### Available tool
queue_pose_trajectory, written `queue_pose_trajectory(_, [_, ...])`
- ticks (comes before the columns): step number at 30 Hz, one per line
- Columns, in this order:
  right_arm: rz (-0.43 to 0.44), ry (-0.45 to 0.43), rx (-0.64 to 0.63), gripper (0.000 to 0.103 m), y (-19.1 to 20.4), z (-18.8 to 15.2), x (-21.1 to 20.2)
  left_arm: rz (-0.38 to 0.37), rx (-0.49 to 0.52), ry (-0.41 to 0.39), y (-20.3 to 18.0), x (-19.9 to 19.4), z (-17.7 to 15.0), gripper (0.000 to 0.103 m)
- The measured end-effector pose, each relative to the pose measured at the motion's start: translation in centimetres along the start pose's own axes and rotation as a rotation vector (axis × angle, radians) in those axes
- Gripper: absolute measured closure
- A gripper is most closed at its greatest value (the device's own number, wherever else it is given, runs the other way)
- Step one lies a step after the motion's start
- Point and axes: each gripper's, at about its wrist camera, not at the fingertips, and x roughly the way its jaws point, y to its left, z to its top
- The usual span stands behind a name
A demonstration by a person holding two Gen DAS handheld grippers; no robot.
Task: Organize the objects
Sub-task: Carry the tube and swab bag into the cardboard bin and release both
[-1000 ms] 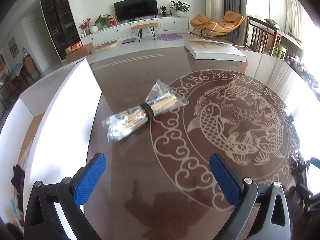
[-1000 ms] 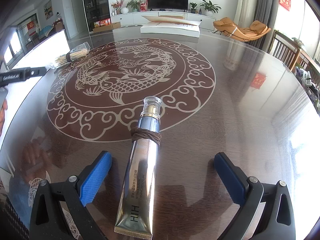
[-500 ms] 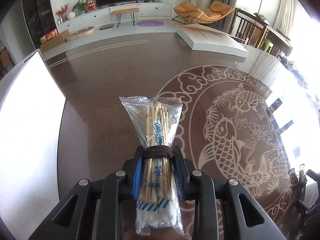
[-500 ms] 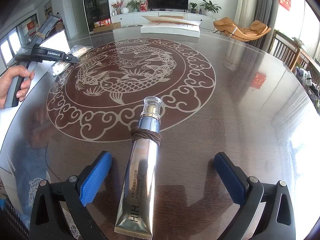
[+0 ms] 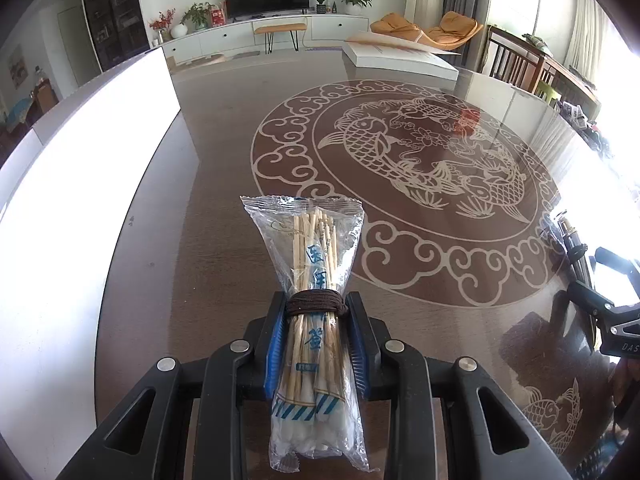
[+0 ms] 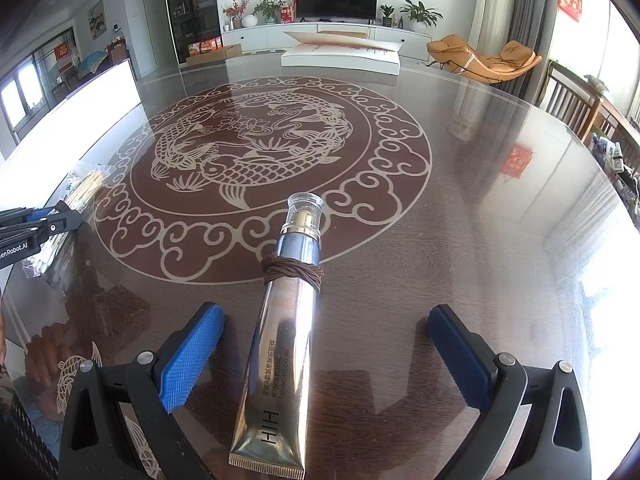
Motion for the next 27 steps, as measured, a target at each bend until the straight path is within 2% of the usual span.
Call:
queue_pose_trajectory(8, [0.010, 0.002, 0.001, 0.000, 0.0, 0.0, -0.1, -0.004, -0.008, -0.005, 0.2, -0.1, -0.2, 0.074])
queue_pose_trajectory(12, [0.060, 0.058, -0.001, 0.002, -0.2, 0.7, -0.3, -0.024, -0.036, -0.016, 0.9, -0.6, -0.9, 0.074])
queue_pose_trajectory(13, [0.066, 0.059, 0.005, 0.014, -0.3, 0.9, -0.5, -0.027, -0.043, -0.023, 1.1, -0.8, -1.3, 0.074])
queue_pose_trajectory(14, [0.063, 0.061, 0.006, 0.033, -0.3, 1.2, -0.6, -0.030, -0.052, -0.029, 1.3, -0.9, -1.6, 0.074])
queue_pose_trajectory(16, [0.060, 0.078, -0.004, 0.054, -0.3, 1.7, -0.6, -0.041, -0.076, -0.036, 1.6, -1.3, -2.2, 0.074])
queue_pose_trajectory(17, [0.055, 0.085, -0.014, 0.073, -0.2, 1.9, -0.6, -0.050, -0.088, -0.042, 1.8, -1.6, -2.4, 0.074])
queue_pose_trajectory(20, [0.067, 0.094, -0.019, 0.077, -0.2, 2.0, -0.9, -0.065, -0.102, -0.069, 2.0, -3.1, -2.9, 0.074])
queue_pose_trajectory(24, [0.118, 0.016, 0.026, 0.078, -0.1, 2.1, -3.8, -0.087, -0.116, -0.143, 2.6, -6.6, -3.3, 0.074])
queue_pose_trajectory(27, [0.169, -0.061, 0.005, 0.077, 1.4, 2.9, -6.6, -0.103, -0.147, -0.220, 3.6, -10.2, -3.5, 0.074])
